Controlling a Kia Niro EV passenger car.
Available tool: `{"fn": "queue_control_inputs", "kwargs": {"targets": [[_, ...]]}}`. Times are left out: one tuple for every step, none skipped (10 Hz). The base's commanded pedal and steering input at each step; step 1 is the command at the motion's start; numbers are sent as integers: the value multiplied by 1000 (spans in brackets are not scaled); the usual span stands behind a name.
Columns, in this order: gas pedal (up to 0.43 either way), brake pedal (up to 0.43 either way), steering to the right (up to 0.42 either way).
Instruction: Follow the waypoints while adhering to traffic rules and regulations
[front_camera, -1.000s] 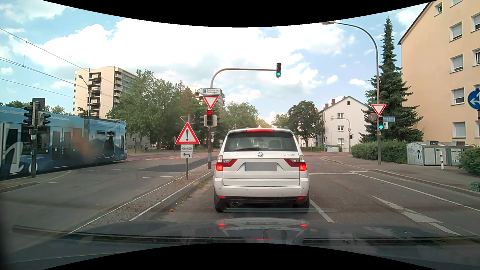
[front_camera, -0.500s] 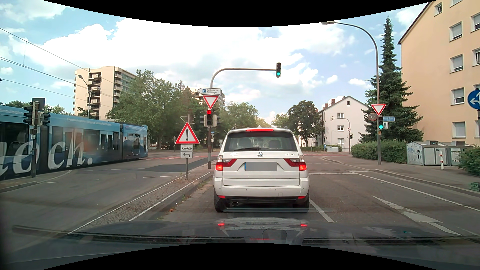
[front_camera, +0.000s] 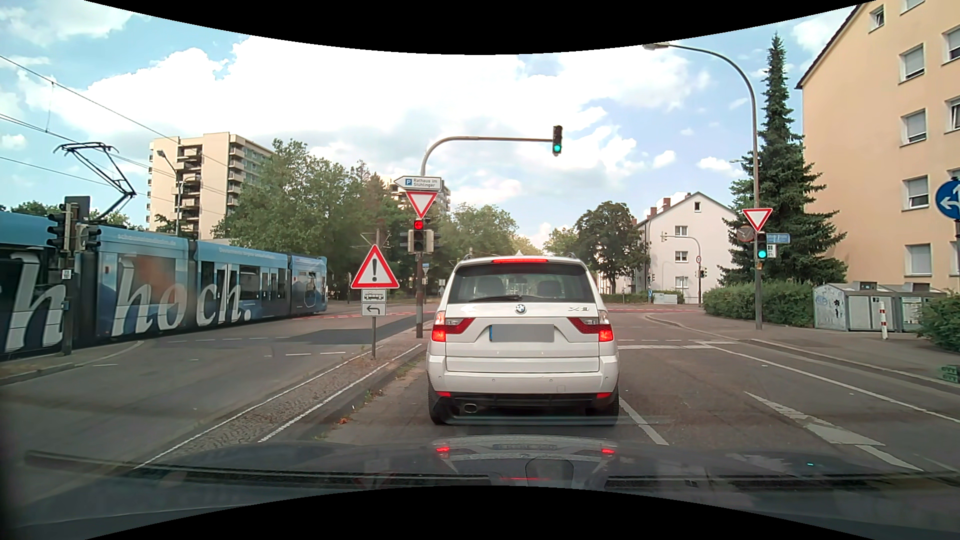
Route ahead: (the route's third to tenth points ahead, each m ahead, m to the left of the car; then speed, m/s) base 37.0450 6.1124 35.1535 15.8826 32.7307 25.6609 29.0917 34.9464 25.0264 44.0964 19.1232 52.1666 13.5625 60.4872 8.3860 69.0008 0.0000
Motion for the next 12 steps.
{"fn": "queue_control_inputs", "kwargs": {"targets": [[0,287,-4],[0,287,-4],[0,287,-4],[0,287,-4],[0,287,-4],[0,287,-4],[0,287,-4],[0,287,-4],[0,287,-4],[0,287,-4],[0,287,-4],[0,287,-4]]}}
